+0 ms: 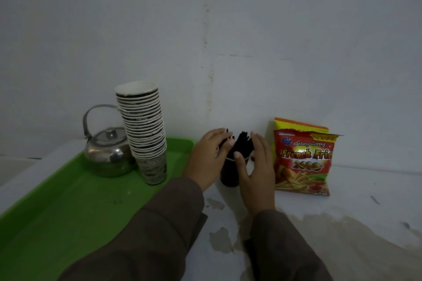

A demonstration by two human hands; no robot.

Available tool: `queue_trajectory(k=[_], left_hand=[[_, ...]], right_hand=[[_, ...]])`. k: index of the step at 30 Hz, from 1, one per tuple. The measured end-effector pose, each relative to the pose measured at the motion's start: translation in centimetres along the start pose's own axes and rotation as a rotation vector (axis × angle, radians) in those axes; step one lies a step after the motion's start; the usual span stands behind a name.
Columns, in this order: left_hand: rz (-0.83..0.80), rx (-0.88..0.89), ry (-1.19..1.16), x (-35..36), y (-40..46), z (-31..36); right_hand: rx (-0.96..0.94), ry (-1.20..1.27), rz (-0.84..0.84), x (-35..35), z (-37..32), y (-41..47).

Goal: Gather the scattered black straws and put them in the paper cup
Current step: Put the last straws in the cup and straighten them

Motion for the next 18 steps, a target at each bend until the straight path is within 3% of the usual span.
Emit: queue_trajectory(k=[7, 12, 18], left_hand=[[-0.041, -0.044, 0.003, -0.3, 0.7, -1.1], [-0.178, -0.208, -0.253, 1.5, -0.6, -2.5], [-0.18, -0.255, -0.454, 1.8, -0.9, -3.0]], right_hand=[[0.093, 0.098, -0.027, 0.5, 0.8, -0.7], [0.197, 0.151, -0.039, 0.8, 1.7, -1.1], [0.172, 0.135, -0.108, 1.3, 1.5, -0.7]])
Point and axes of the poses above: each hand's wrist, its own y-axis towards the middle knuckle, its own x-axis out of the palm, z = x × y, the point moved 10 cm from there along y, towards the middle knuckle, and after that the axes turned 7 degrees about x, right-handed, at the moved point
